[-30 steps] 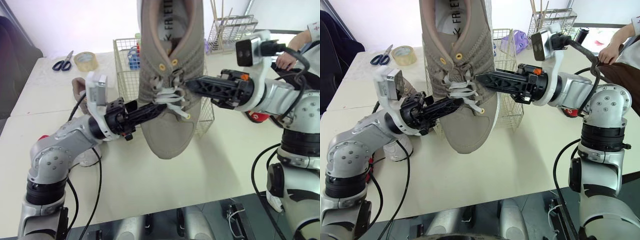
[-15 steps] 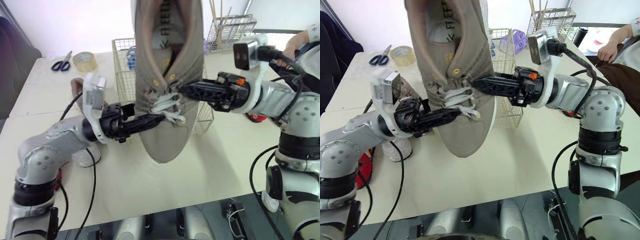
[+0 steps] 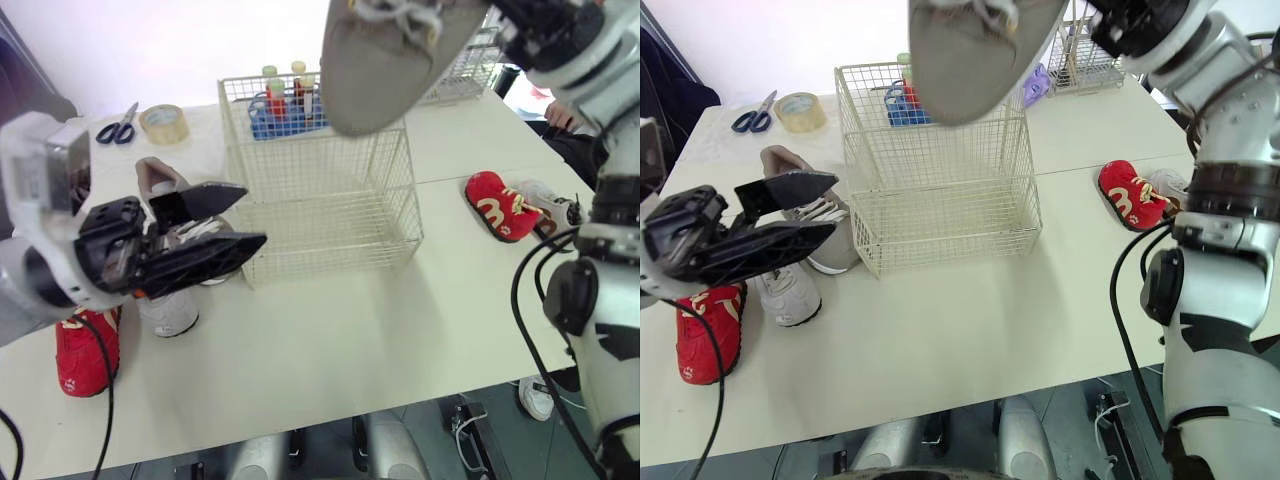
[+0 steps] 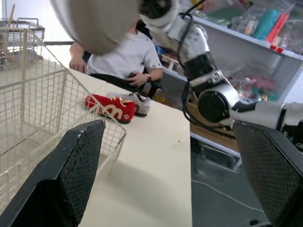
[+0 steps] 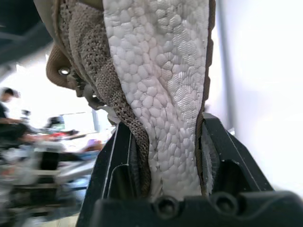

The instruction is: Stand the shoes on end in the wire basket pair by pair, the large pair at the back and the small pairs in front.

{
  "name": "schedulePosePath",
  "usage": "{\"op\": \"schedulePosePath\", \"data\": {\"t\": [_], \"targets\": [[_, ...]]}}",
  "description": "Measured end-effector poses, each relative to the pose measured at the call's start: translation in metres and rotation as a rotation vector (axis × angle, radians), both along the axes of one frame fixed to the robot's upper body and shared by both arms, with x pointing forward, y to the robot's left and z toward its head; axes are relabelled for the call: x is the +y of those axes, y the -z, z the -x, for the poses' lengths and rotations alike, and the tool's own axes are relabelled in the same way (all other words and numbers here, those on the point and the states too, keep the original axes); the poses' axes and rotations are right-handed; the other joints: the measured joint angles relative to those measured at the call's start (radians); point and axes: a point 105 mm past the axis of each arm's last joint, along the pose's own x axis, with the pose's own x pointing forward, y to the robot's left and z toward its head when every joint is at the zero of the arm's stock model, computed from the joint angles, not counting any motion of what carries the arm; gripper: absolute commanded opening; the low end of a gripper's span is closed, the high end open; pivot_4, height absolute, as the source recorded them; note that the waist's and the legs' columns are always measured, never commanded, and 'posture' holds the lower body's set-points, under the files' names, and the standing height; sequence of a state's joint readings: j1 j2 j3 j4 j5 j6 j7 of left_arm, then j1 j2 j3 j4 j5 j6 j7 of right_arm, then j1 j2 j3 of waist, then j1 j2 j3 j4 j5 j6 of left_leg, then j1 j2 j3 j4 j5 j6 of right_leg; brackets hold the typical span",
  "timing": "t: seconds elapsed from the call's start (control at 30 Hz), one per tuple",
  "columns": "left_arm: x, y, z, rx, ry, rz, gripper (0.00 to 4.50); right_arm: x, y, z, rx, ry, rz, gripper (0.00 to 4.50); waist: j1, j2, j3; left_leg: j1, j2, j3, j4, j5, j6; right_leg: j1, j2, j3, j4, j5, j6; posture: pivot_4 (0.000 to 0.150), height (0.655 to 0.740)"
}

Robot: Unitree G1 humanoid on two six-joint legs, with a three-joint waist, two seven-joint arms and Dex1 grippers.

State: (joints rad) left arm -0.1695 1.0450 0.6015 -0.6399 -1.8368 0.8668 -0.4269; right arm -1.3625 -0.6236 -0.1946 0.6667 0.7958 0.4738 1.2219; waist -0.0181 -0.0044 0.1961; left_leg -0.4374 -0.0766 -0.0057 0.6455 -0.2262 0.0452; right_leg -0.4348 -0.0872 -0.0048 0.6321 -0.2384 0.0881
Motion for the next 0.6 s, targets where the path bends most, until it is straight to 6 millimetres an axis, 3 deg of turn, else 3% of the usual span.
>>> {"op": "schedulePosePath", "data": {"t": [0.17,0.27,0.43,0.6], "targets": [[0.002,0.008,-0.001,0.026,-0.035,-0.008,4.43,0.015,0.031,-0.043,0.025,0.094,0.037,1.19,-0.006,0.001,0.001,0.000,0.000,0.000,-0.003,0.003,-0.004,-0.003,0.001,0.000,0.002,0.000,0.000,0.150,0.7400],[0.002,0.011,0.000,0.029,-0.043,-0.011,4.43,0.028,0.045,-0.053,0.038,0.109,0.067,1.19,-0.004,0.001,0.001,0.000,0.000,0.000,-0.007,0.007,-0.011,-0.005,0.001,0.001,0.002,0.000,0.001,0.150,0.7400],[0.002,0.014,0.000,0.025,-0.067,0.001,4.43,0.041,0.036,-0.054,-0.028,0.137,0.073,1.19,-0.002,0.001,0.001,0.000,0.000,0.000,-0.014,0.009,-0.014,-0.008,0.001,0.001,0.002,0.001,0.001,0.150,0.7400],[0.004,0.015,0.002,0.023,-0.093,0.006,4.43,0.034,0.030,-0.057,-0.020,0.164,0.016,1.19,-0.001,0.001,0.001,0.000,0.000,-0.001,-0.014,0.009,-0.015,-0.008,0.001,0.000,0.002,0.001,0.001,0.150,0.7400]]}}
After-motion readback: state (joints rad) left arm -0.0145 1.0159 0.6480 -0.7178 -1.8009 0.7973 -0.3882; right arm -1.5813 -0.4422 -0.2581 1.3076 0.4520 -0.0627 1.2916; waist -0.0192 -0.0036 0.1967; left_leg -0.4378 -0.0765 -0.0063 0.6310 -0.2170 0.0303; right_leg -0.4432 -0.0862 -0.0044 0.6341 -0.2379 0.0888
